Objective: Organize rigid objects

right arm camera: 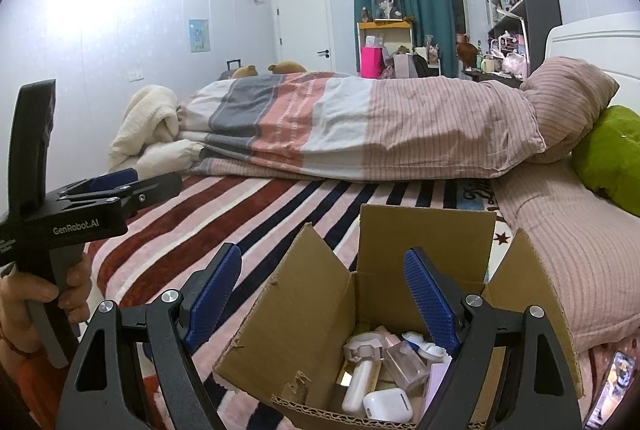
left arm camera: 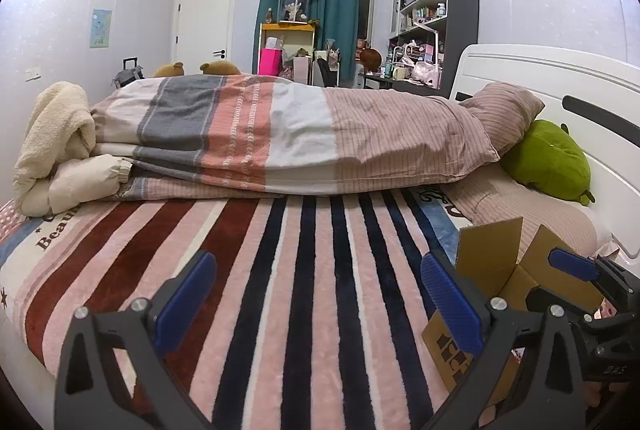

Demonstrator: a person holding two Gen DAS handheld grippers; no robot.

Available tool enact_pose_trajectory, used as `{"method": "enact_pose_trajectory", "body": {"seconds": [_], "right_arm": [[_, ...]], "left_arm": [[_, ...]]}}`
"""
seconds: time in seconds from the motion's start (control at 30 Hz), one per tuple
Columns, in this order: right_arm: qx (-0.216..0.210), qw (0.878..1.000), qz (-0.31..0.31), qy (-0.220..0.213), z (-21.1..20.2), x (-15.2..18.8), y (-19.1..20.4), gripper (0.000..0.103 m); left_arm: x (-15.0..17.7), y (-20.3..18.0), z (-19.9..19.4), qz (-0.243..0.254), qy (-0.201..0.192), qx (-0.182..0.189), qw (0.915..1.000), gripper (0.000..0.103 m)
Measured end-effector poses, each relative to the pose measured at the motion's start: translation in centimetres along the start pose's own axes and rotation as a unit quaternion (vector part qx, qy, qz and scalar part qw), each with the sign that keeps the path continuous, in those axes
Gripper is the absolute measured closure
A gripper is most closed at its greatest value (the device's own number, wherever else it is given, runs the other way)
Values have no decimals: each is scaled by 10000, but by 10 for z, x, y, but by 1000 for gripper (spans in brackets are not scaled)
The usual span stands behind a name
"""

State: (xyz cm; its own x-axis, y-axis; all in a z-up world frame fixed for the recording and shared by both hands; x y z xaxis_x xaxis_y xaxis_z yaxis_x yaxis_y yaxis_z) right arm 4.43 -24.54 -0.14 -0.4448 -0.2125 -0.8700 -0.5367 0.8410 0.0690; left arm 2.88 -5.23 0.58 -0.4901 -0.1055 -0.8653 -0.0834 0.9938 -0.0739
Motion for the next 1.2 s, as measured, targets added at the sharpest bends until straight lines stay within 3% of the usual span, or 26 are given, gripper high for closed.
{"method": "enact_pose_trajectory", "body": {"seconds": [1.2], "right_arm": [[-29, 10000, 56, -57, 0, -6, 10, 22]], "left_arm": [[1, 8, 2, -28, 22, -73, 10000, 1]]}}
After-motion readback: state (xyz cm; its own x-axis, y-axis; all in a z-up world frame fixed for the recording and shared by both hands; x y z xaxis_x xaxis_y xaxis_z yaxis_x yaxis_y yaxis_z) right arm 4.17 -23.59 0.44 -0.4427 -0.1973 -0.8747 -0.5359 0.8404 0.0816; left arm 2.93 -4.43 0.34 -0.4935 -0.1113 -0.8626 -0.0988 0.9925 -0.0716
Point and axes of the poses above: each gripper's, at about its wrist camera, not at the fingertips, and z roughly the way its jaws point, y to its left, x to its underside, the point moved 4 cm from there along z, roughly the way its jaws point, and after that the axes turned 3 degrees about y, right-handed, at the moved point
